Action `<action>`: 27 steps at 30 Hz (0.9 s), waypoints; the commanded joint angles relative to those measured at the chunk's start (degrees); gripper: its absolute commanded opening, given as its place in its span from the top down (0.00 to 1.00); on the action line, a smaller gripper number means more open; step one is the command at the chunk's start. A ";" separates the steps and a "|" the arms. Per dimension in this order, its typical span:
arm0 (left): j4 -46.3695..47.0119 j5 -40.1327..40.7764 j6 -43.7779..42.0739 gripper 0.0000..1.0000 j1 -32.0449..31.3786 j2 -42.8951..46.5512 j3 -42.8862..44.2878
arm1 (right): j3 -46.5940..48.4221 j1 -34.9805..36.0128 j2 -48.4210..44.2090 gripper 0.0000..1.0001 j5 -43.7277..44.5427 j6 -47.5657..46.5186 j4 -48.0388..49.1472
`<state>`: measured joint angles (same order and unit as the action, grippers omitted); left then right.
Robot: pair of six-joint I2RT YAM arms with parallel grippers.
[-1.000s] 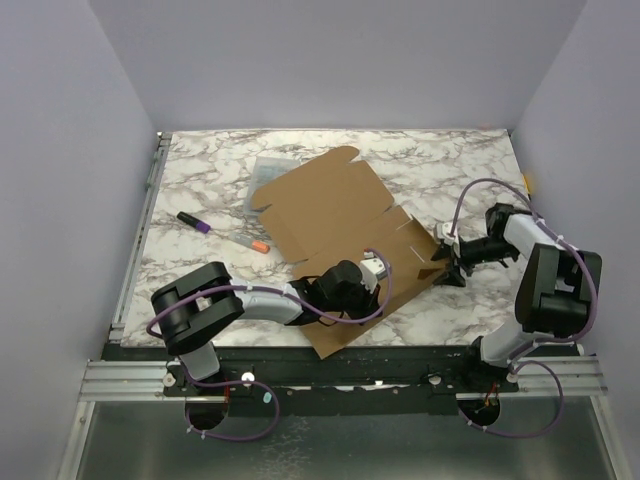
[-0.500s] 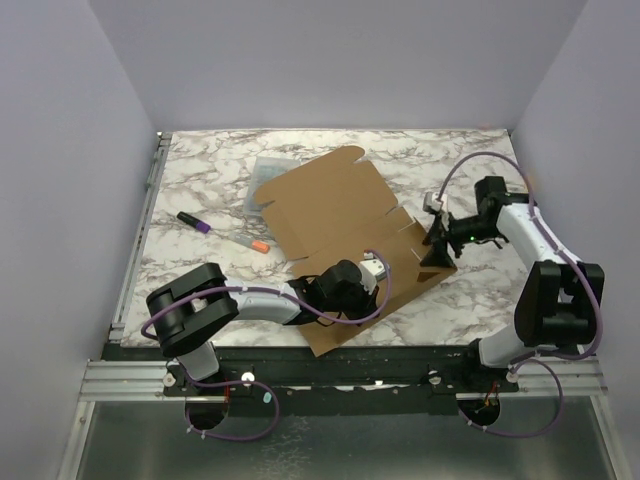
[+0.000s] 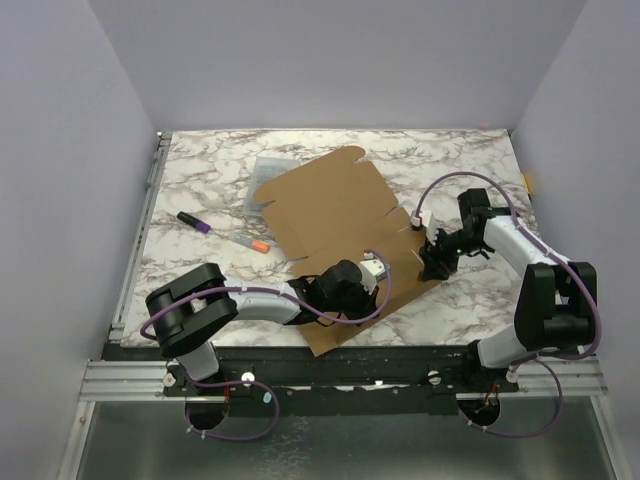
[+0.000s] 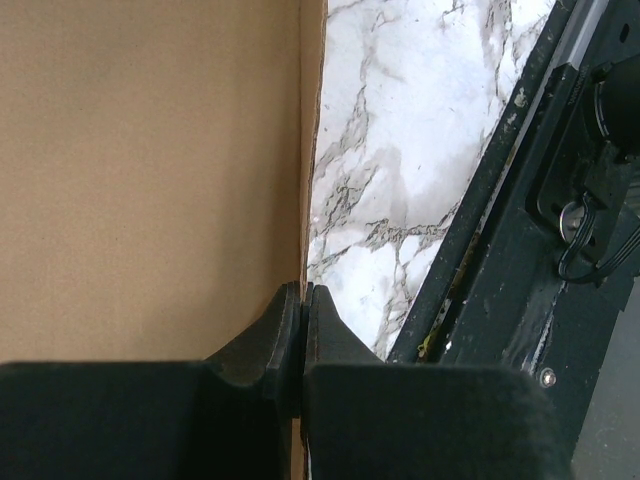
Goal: Fold the paper box
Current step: Fold the paper box at the center of the board.
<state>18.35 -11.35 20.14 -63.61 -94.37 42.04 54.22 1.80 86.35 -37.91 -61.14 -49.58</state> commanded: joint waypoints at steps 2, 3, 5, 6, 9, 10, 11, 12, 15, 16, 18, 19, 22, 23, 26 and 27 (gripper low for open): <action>-5.54 -1.45 -0.14 1.00 -0.63 0.20 -0.18 | -1.15 1.21 -0.09 0.51 6.64 4.03 5.12; -5.52 -1.52 -0.12 1.00 -0.63 0.25 -0.20 | -1.21 1.34 0.02 0.54 7.29 4.96 5.89; -5.55 -1.56 -0.03 1.00 -0.70 0.34 -0.25 | -1.30 1.36 0.14 0.61 8.43 7.21 7.36; -5.55 -1.55 -0.02 1.00 -0.72 0.35 -0.36 | -1.24 1.36 0.07 0.63 9.00 8.27 7.96; -5.38 -1.55 0.07 1.00 -0.80 0.34 -0.52 | -1.84 1.35 -0.73 0.73 11.81 12.40 11.20; -5.29 -1.63 0.07 1.00 -0.81 0.37 -0.61 | -2.05 1.38 -1.00 0.75 12.72 13.36 11.84; -5.33 -1.63 0.07 1.00 -0.81 0.37 -0.62 | -2.40 1.36 -1.31 0.77 13.80 14.28 12.58; -5.20 -1.65 0.14 1.00 -0.82 0.33 -0.69 | -2.65 1.40 -1.61 0.78 14.68 15.19 13.11; -5.17 -1.62 0.16 1.00 -0.81 0.47 -0.79 | -3.53 1.45 -2.74 0.88 16.37 17.13 14.47; -5.17 -1.65 0.16 1.00 -0.81 0.51 -0.78 | -3.87 1.40 -3.18 0.91 17.45 18.01 15.18; -5.12 -1.72 0.26 1.00 -0.89 0.61 -0.78 | -4.40 1.45 -3.84 0.93 18.18 18.89 15.45; -5.05 -1.74 0.32 1.00 -0.94 0.69 -0.77 | -4.63 1.37 -4.20 0.95 18.33 19.40 15.60; -4.98 -1.74 0.50 1.00 -0.90 0.91 -0.82 | -5.20 1.45 -5.67 0.98 17.76 20.74 15.30; -4.95 -1.64 0.56 1.00 -0.90 0.96 -0.76 | -5.30 1.45 -6.19 0.98 17.60 21.25 15.12; -4.84 -1.54 0.64 1.00 -0.97 1.01 -0.81 | -5.23 1.45 -7.06 0.91 14.98 21.57 13.46; -4.77 -1.49 0.62 1.00 -0.98 0.85 -0.70 | -4.85 1.38 -7.07 0.86 13.88 21.78 12.67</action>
<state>18.04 -11.35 20.47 -63.90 -94.24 42.15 49.04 3.44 81.19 -24.25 -40.53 -37.12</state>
